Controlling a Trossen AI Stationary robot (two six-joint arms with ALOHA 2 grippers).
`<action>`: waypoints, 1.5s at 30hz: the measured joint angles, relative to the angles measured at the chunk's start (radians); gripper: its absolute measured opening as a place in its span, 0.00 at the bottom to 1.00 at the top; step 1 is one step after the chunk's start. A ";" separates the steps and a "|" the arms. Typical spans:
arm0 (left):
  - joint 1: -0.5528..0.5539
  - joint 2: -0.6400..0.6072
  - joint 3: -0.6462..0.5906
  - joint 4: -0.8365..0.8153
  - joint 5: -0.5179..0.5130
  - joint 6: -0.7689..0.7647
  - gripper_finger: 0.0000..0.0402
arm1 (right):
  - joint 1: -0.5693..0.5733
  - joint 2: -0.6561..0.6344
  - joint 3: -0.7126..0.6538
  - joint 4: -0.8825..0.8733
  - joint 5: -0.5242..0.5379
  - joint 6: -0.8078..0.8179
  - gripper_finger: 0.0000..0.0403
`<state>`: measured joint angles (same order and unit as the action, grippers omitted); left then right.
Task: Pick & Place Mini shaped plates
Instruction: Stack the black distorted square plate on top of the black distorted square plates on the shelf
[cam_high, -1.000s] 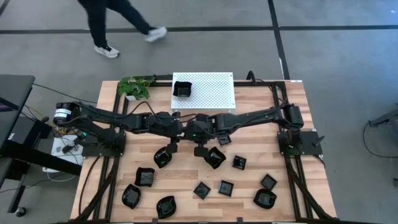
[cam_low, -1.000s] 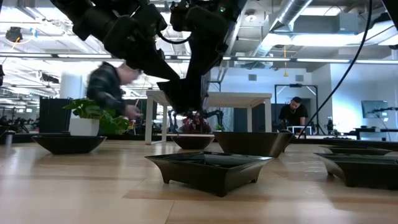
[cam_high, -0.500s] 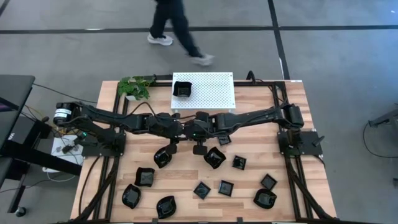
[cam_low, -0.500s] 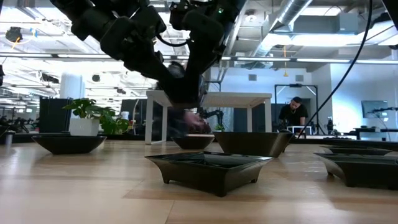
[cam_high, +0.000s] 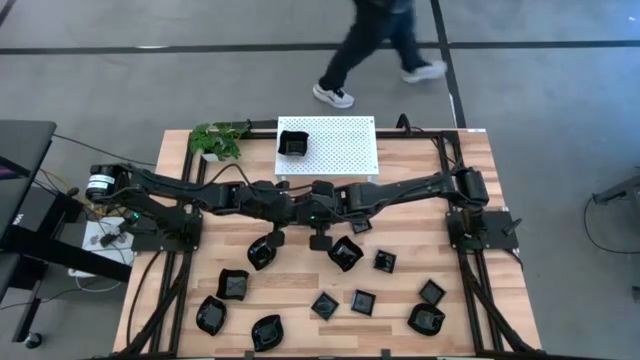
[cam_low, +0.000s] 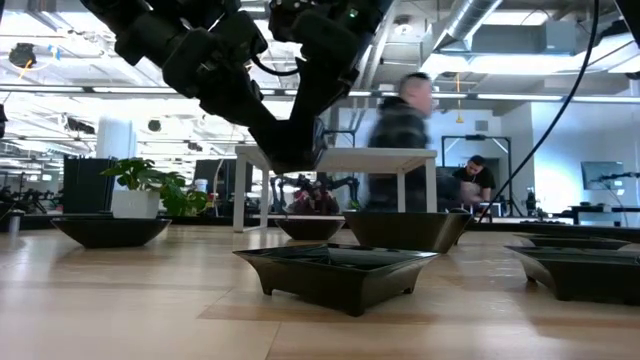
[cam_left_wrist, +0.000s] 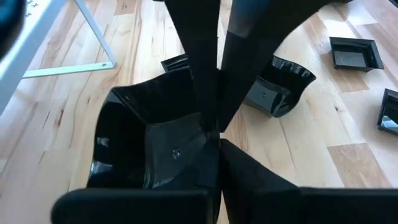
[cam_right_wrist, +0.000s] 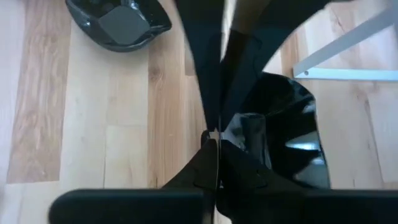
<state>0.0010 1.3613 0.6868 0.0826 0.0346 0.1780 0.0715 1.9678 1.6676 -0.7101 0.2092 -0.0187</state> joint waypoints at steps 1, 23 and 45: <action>0.000 0.000 0.000 0.000 0.000 0.000 0.02 | 0.001 0.000 0.000 0.000 0.000 -0.021 0.07; -0.095 0.001 0.228 -0.238 -0.297 0.018 0.03 | -0.014 -0.368 -0.025 -0.304 0.149 -0.109 0.40; 0.422 0.001 0.434 -0.516 -0.057 0.500 0.02 | -0.161 -0.714 -0.804 0.449 -0.028 -0.134 0.29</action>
<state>0.4226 1.3624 1.1212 -0.4338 -0.0227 0.6775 -0.0891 1.2537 0.8639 -0.2615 0.1810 -0.1530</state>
